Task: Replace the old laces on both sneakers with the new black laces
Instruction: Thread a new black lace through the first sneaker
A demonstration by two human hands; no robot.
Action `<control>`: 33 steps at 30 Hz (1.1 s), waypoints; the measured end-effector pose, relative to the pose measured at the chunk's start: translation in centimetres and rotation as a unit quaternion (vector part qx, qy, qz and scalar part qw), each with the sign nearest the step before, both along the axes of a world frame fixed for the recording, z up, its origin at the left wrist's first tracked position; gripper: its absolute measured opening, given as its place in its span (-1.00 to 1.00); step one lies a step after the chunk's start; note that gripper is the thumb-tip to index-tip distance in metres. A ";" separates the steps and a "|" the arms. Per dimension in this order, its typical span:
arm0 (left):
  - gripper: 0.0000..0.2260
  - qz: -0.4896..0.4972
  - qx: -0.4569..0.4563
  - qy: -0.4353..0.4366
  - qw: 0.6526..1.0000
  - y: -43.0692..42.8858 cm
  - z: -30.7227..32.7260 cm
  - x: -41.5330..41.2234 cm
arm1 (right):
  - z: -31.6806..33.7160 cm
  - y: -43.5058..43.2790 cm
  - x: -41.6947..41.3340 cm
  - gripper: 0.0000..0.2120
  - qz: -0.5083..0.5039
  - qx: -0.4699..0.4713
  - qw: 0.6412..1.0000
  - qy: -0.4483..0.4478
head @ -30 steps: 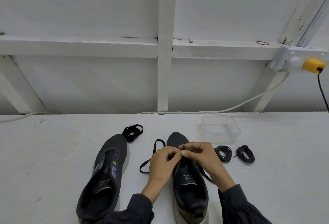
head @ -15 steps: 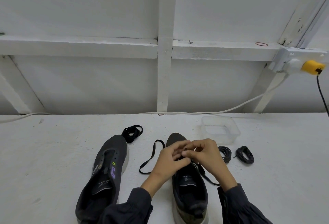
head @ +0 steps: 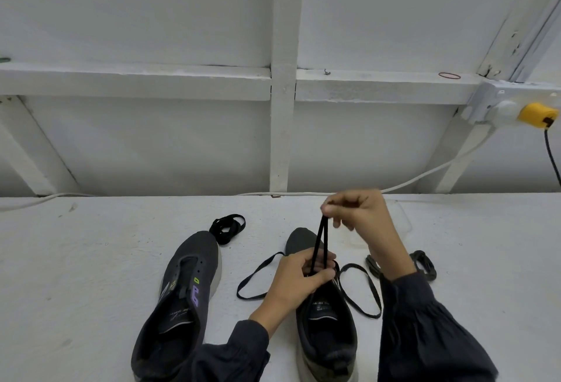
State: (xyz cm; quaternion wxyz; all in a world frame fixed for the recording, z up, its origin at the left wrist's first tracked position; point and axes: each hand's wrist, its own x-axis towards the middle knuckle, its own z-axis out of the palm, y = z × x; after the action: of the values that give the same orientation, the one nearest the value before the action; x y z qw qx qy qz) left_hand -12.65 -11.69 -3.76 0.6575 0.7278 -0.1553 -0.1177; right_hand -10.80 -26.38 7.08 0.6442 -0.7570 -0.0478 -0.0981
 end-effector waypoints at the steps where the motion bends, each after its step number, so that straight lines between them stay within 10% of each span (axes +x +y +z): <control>1: -0.81 -0.001 0.000 0.000 1.000 0.0 0.0 0.0 | 0.5 0.0 0.6 -0.82 -0.009 0.027 1.000 -0.011; 7: -0.86 0.020 -0.040 0.034 0.998 0.0 0.1 0.2 | -1.3 0.4 2.1 -0.90 -0.049 0.089 0.995 0.007; 16: -0.84 0.029 -0.026 0.033 0.999 -0.2 0.3 0.5 | -4.8 -2.4 -1.3 -0.60 0.081 -0.182 0.946 0.256; 33: -0.89 0.017 0.010 0.008 1.000 -0.3 0.0 0.5 | -1.7 0.4 0.3 -0.77 -0.005 -0.001 0.997 0.081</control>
State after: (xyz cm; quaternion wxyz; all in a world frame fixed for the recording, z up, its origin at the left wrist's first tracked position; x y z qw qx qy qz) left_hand -12.11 -11.96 -3.75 0.6534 0.7358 -0.1368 -0.1140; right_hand -10.53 -26.01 5.34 0.6446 -0.7635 0.0086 -0.0394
